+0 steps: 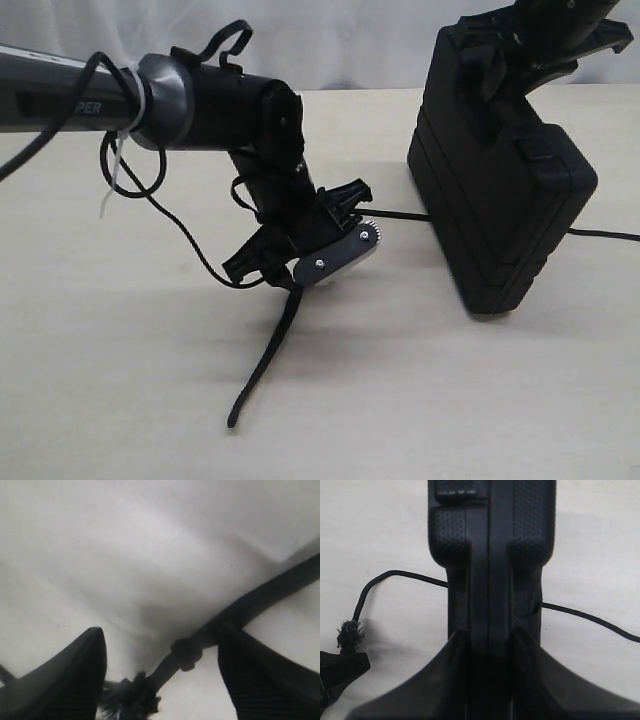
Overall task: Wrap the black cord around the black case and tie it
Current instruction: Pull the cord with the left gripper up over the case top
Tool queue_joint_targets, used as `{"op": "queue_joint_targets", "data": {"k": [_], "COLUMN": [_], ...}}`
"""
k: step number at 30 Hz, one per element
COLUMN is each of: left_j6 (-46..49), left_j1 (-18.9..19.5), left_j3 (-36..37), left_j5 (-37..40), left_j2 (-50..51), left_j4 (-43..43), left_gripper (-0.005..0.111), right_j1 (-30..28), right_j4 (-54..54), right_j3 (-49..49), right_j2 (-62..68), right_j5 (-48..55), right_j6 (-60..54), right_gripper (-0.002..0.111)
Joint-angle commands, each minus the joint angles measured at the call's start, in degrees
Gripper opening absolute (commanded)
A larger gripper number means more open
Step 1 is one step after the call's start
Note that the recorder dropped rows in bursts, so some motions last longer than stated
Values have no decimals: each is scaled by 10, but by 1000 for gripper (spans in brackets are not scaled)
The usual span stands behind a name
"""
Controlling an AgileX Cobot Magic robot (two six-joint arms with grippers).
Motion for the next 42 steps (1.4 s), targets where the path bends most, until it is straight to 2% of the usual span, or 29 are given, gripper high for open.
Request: {"op": "queue_joint_targets", "data": {"k": [1,4,7,11,13,19,21,27,33,37,42], "left_j6": [6,6,6,-35,-75,-211,-226,-217,-225,-225,-218], "left_j1": [-1,-1,-1,-1,-1,4,12,75,148,171,161], "left_j3": [-3,-3,-3,-3,-3,-3,-3,-3,-3,-3,-3], "left_j5": [-7,-11,-16,-30,-44,-94,-107,-100,-85,-104,-151], "left_j2": [22,31,38,38,34,8,-1,-19,-19,-19,-19], "left_j4": [63,84,68,-16,-73,-172,-213,-411,-565,-606,-609], "left_gripper": [52,41,30,7,0,0,0,0,0,0,0], "right_j1": [1,1,1,1,1,1,1,1,1,1,1], "right_j4": [15,15,15,15,15,15,15,15,13,13,13], "right_j3": [8,8,8,8,8,8,8,8,8,8,8], "right_j2": [-5,-4,-4,-4,-4,-4,-4,0,1,1,1], "right_j5": [2,2,2,2,2,2,2,2,2,2,2], "right_j6": [-4,-4,-4,-4,-4,-4,-4,-4,-4,-4,-4], "right_gripper": [4,4,4,4,4,4,4,4,4,4,4]}}
